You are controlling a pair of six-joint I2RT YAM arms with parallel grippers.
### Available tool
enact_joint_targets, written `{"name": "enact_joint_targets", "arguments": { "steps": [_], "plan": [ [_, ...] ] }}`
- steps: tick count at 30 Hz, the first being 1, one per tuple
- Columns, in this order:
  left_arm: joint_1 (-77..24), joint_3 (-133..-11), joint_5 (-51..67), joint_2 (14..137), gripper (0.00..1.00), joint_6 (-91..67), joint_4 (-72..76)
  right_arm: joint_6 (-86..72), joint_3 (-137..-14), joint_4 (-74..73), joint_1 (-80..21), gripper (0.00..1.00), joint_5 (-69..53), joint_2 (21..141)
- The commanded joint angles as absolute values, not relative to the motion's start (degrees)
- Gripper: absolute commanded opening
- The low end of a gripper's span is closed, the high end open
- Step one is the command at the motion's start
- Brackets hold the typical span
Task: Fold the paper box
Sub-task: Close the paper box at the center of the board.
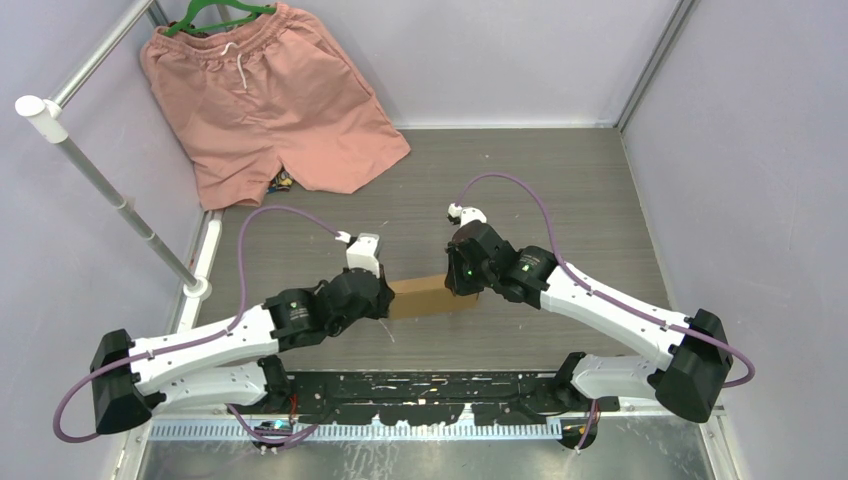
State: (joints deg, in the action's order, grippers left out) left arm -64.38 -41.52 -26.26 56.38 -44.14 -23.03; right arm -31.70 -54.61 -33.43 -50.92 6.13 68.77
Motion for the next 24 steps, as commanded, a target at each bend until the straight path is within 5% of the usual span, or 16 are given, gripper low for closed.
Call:
{"name": "enact_joint_targets", "arguments": {
  "steps": [1,12,24],
  "plan": [
    [-64.5,-40.5,-25.3,57.2,0.03,-45.0,-21.9,-31.7,-53.0,-36.7,-51.2,0.04,6.6,70.1],
    [-65.1,-44.5,-29.2,49.7,0.05,-43.3,-28.2,-31.2,-53.5,-37.0,-51.2,0.04,6.7,70.5],
    [-65.0,-47.3,-27.7,58.4,0.12,-40.5,-23.6,-31.0,-53.6,-37.3,-51.2,0.04,6.6,70.6]
  ]
}}
